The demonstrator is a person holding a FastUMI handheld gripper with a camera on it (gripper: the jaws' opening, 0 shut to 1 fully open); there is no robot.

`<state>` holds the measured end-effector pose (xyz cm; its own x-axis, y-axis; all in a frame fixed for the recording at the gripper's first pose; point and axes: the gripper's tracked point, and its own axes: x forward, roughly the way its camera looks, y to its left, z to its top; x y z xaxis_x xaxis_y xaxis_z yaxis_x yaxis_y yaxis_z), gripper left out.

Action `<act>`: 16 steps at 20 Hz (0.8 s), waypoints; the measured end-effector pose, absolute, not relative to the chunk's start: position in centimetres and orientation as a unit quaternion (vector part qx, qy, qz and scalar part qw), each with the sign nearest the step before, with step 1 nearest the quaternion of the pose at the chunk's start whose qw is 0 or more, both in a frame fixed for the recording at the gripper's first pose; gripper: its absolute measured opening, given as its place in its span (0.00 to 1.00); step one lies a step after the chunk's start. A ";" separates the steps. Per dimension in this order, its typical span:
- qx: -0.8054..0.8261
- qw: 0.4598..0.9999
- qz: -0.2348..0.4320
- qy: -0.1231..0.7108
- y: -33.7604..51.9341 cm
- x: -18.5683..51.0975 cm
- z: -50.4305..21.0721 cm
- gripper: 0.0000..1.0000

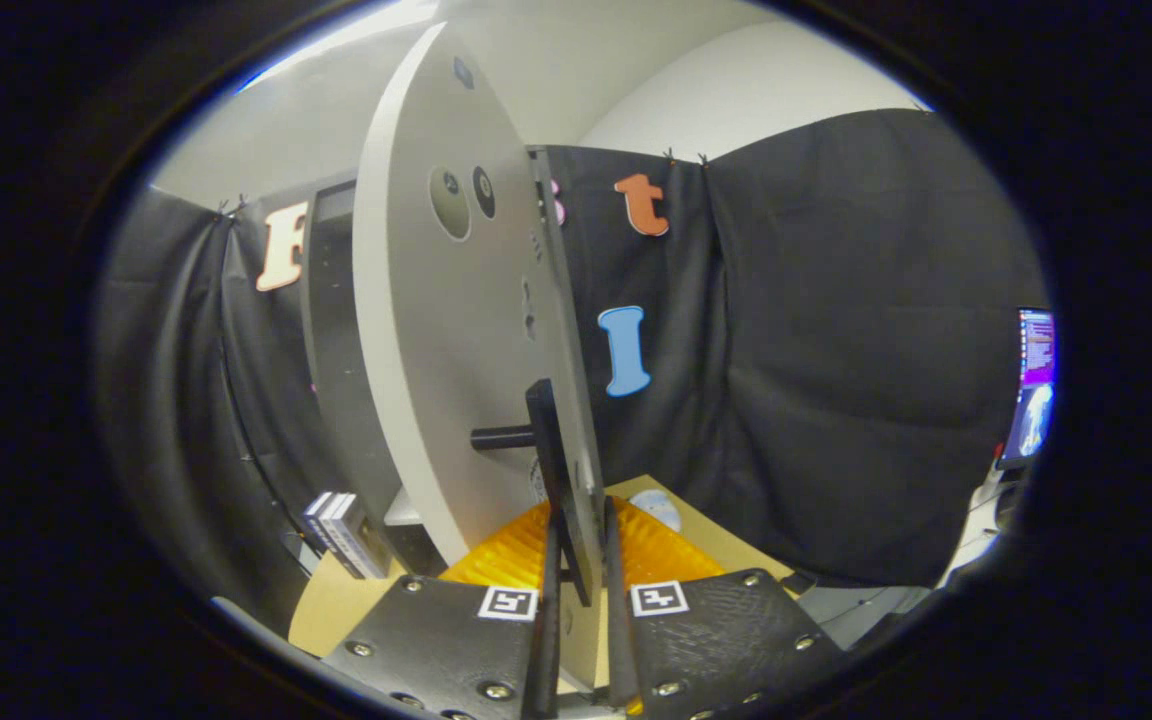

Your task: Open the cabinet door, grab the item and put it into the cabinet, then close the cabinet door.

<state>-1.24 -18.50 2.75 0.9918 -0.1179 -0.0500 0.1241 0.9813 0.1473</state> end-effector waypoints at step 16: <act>0.087 0.993 0.079 0.005 -28.2 0.8 3.2 0.13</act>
